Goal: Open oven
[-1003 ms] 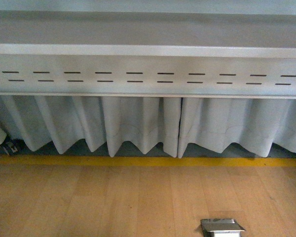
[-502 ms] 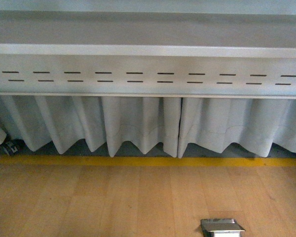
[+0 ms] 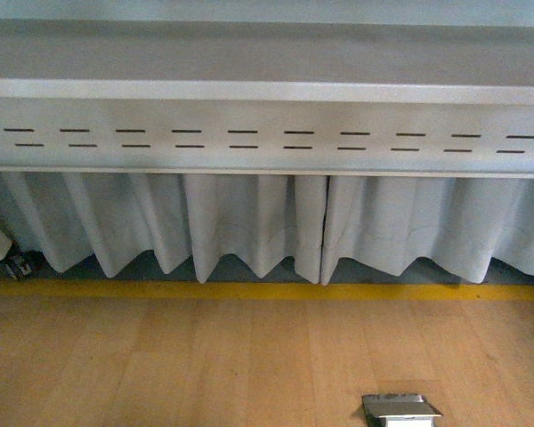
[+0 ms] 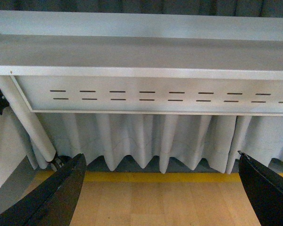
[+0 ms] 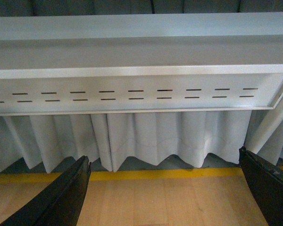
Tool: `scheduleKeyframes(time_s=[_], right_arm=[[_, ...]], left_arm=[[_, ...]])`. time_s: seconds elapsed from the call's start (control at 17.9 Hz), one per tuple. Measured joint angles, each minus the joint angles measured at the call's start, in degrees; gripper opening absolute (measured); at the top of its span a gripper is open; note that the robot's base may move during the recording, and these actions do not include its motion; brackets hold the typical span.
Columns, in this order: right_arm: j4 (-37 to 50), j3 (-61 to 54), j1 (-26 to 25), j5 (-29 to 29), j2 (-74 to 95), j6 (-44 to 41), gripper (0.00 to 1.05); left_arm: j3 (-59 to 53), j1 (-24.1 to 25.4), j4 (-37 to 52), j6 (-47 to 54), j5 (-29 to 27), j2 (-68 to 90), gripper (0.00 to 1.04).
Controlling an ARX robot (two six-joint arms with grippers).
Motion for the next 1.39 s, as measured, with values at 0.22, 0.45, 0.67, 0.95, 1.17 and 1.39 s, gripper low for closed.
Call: scheduleKeyframes(time_s=[0.22,0.45,0.67,0.95,1.17,1.39], right_arm=[[0.0,0.0,0.0,0.0,0.0,0.0,0.98],[0.0,0.0,0.0,0.0,0.0,0.0,0.98],[-0.1,0.0,0.0,0.0,0.0,0.0,0.98],[0.0,0.0,0.0,0.0,0.0,0.0,0.98],[0.0,0.0,0.0,0.0,0.0,0.2,0.98],[0.0,0.0,0.0,0.0,0.0,0.3,0.98]], left_arm=[[0.0,0.0,0.0,0.0,0.0,0.0,0.98],[0.0,0.0,0.0,0.0,0.0,0.0,0.98],[0.0,0.0,0.0,0.0,0.0,0.0,0.98],[0.0,0.0,0.0,0.3,0.1,0.0,0.98],[0.0,0.0,0.0,0.4,0.0,0.0,0.98],[0.0,0.0,0.0,0.3,0.0,0.0,0.98]])
